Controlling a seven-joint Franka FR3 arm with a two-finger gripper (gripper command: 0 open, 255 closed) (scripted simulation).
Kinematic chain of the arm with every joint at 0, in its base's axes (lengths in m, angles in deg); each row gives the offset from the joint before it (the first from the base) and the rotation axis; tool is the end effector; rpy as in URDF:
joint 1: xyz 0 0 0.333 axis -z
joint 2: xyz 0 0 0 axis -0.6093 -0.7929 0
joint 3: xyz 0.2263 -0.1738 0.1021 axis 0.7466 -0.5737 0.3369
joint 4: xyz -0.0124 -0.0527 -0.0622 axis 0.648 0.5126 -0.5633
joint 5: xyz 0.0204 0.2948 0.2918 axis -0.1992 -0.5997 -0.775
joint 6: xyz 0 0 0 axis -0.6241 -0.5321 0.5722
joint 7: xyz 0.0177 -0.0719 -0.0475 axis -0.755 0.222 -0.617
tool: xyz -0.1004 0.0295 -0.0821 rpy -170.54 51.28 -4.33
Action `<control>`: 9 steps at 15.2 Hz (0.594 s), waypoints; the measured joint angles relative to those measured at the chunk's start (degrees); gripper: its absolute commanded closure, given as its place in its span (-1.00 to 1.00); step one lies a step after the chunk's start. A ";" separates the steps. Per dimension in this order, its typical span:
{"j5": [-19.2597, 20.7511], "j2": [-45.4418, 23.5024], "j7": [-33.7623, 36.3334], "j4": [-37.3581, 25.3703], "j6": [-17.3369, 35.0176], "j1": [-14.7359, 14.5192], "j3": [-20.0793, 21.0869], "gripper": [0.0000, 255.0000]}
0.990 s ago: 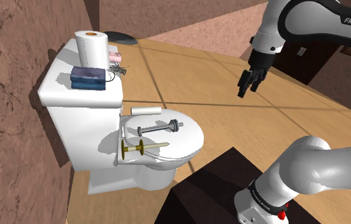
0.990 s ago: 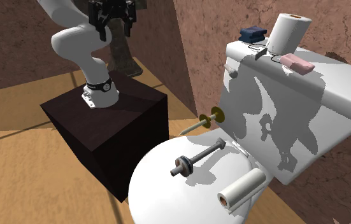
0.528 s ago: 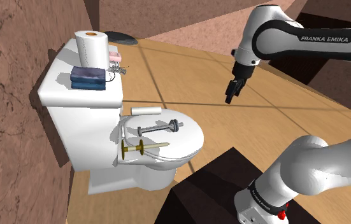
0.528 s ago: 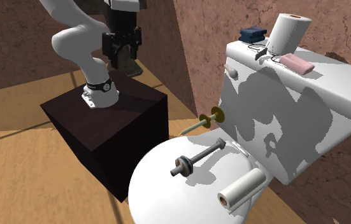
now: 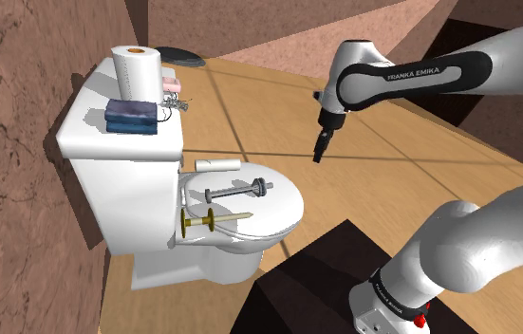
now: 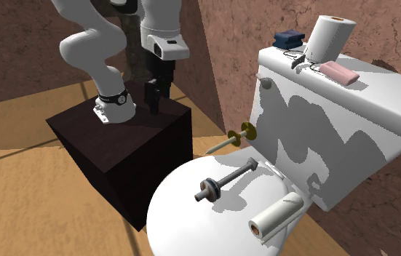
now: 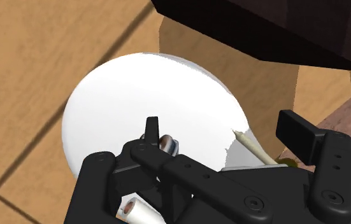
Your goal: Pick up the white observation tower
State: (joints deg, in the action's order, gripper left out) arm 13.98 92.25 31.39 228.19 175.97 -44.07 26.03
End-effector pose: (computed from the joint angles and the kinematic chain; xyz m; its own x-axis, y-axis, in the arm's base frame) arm 0.4338 -0.0459 0.3711 0.9000 0.4187 -0.1211 0.4286 -0.9006 0.0720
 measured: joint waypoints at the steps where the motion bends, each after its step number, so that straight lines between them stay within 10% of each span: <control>1: 0.06 -2.22 -1.90 -0.32 2.03 -0.24 -0.71 -1.00; 9: -3.03 -19.76 -15.99 -5.50 14.97 -2.82 -2.70 -1.00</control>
State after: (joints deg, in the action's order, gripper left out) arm 10.95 72.49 15.39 222.69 190.94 -46.88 23.33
